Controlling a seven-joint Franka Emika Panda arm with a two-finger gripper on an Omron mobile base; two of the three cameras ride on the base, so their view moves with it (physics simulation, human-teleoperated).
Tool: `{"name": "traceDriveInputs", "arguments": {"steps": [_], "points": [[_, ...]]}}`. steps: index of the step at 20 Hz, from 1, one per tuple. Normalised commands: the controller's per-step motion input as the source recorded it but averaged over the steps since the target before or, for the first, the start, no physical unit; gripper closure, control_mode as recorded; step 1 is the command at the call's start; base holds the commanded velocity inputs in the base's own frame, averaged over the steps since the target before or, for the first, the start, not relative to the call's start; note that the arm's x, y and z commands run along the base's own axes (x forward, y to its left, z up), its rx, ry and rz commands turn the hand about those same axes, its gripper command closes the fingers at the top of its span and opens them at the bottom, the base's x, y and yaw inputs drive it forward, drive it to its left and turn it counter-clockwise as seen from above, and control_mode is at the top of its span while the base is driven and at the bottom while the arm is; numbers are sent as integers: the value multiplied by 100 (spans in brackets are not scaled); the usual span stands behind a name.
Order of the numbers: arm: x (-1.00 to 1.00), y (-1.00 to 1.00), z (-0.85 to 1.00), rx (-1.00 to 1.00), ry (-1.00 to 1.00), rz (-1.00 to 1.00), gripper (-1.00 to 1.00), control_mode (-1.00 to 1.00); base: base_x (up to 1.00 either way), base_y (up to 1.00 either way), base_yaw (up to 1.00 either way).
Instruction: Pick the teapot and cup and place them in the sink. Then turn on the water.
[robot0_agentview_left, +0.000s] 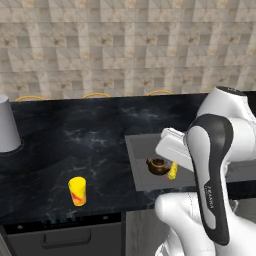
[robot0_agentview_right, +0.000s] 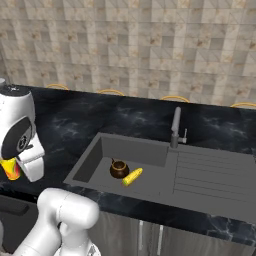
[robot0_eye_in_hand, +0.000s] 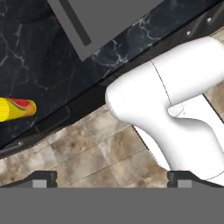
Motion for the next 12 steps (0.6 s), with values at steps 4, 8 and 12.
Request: {"name": "traceDriveInputs", "arguments": {"steps": [4,8,12], "points": [[0,50,4,-4,0,4,-100,-100,0,0,0],[0,33,0,-12,-1,17,-100,-100,0,0,0],[0,10,0,-17,-4,22,-100,-100,0,0,0]]}}
